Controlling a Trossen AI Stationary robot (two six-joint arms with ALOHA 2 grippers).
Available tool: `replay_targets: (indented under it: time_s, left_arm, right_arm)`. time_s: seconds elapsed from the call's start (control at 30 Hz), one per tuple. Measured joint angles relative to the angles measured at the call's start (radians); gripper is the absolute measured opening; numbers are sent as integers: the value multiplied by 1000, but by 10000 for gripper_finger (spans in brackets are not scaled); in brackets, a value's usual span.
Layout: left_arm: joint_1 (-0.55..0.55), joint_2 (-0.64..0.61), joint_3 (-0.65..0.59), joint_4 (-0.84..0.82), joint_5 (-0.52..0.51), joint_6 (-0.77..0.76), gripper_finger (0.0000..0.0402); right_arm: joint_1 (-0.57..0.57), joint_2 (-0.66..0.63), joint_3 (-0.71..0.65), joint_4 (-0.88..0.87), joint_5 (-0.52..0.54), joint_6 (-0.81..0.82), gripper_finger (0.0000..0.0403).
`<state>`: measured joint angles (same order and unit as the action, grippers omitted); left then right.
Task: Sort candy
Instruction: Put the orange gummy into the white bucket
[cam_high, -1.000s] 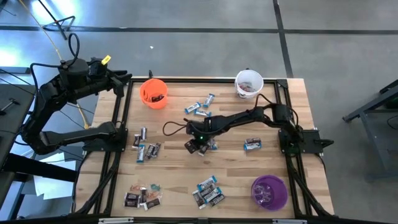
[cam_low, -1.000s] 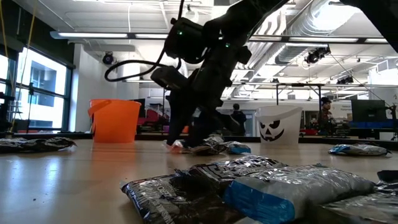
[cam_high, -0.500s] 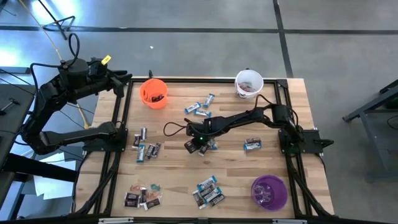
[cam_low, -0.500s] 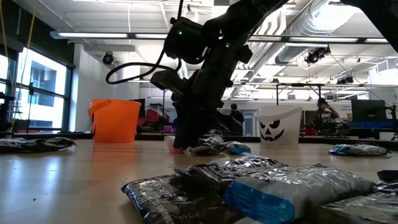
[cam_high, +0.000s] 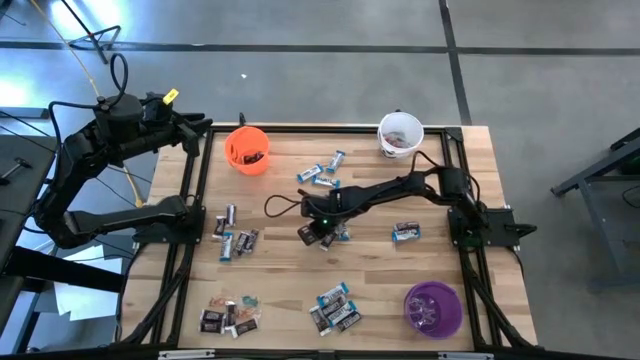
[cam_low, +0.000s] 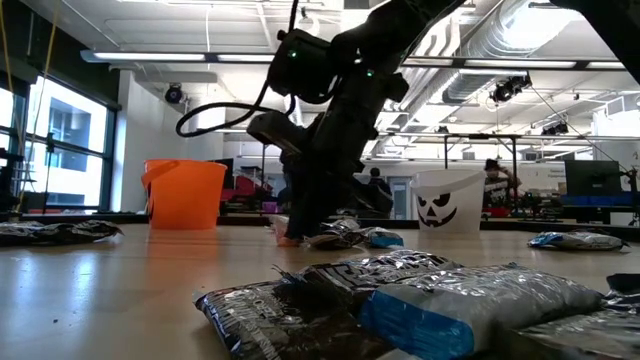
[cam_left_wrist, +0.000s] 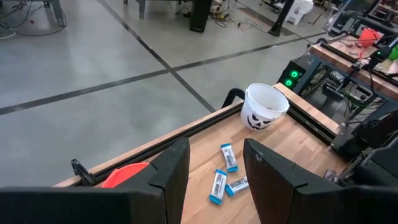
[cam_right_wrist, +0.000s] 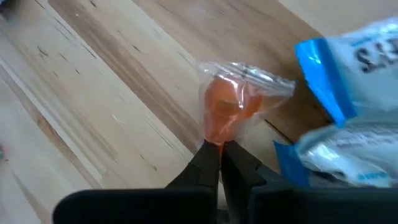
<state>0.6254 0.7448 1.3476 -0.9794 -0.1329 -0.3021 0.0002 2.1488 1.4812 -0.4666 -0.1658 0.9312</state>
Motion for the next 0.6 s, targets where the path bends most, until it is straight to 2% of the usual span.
replay_targets:
  time_s: [0.6]
  left_arm:
    - [0,0,0,-1,0,50,140]
  right_arm:
    - [8,-246,1,-86,78,-19,1]
